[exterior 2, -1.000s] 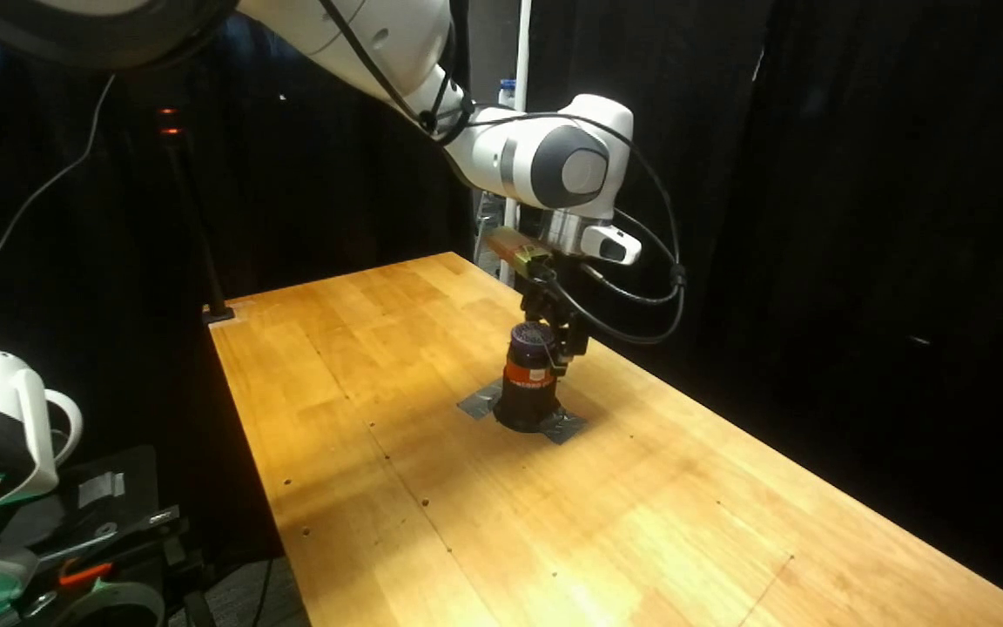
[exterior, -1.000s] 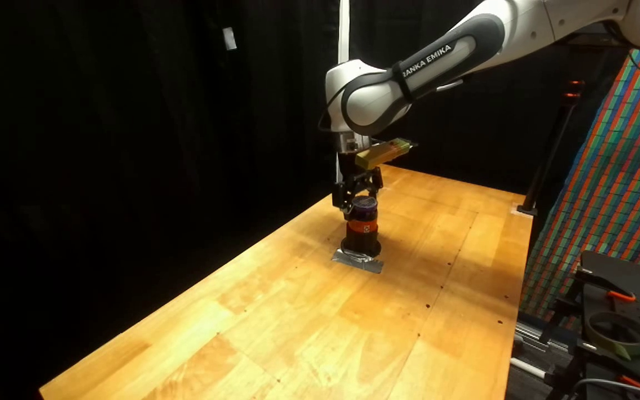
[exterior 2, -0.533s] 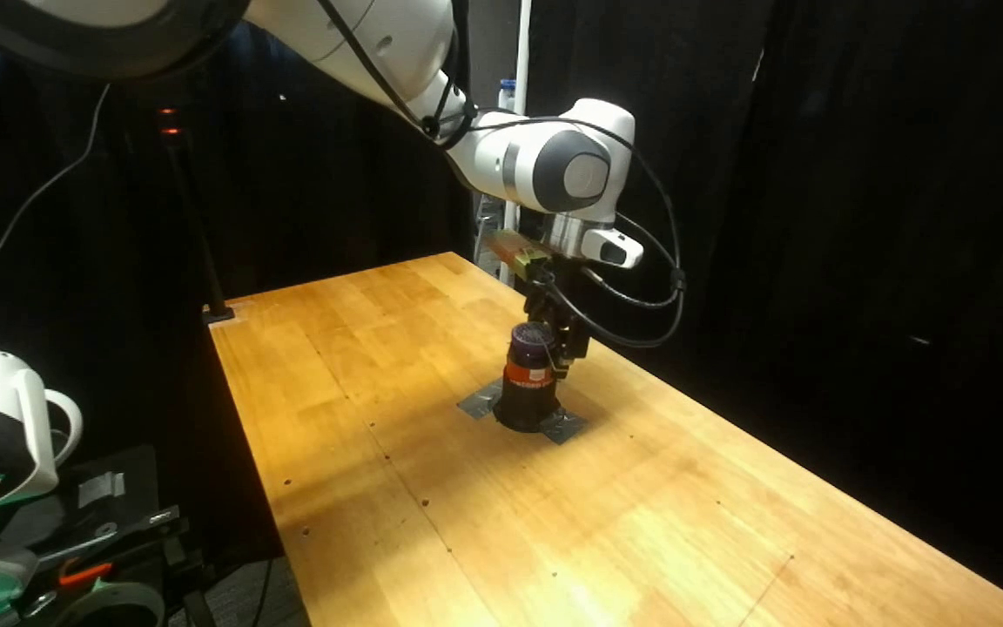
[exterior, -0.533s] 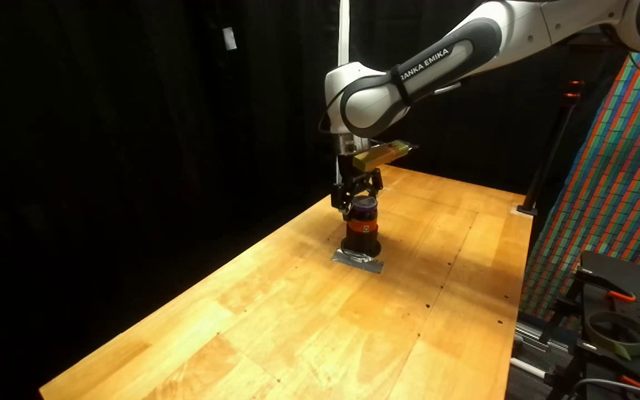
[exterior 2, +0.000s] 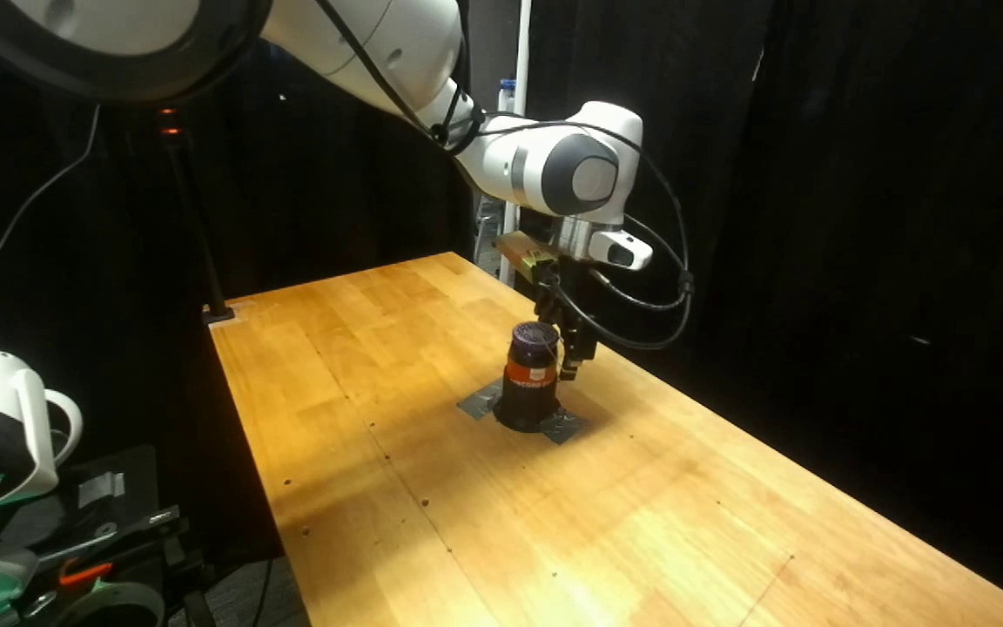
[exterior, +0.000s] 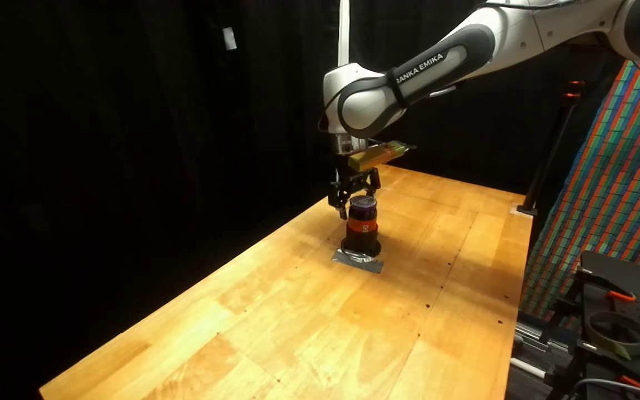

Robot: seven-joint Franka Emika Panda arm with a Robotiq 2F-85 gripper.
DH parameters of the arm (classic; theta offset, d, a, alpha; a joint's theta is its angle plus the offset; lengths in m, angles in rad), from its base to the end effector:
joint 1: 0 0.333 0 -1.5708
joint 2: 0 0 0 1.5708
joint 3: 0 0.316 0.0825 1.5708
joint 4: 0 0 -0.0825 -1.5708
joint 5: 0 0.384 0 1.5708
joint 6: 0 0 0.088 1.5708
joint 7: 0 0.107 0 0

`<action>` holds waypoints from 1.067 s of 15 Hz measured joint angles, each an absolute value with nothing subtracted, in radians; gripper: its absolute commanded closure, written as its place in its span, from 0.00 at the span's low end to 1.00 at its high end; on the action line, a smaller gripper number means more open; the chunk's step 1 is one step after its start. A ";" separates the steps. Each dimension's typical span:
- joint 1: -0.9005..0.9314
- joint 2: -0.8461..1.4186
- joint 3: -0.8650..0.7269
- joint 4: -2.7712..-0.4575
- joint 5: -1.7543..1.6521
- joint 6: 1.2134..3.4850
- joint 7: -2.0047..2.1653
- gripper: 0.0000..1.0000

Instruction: Put the elastic around the bottle

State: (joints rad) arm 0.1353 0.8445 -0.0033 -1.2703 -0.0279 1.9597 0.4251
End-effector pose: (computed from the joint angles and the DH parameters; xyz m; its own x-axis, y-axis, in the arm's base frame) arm 0.7265 0.0952 0.2337 0.9514 -0.2791 -0.1300 -0.2694 -0.9590 0.0878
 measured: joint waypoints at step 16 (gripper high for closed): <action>0.134 0.883 -0.011 -1.197 -0.015 1.901 0.449 0.00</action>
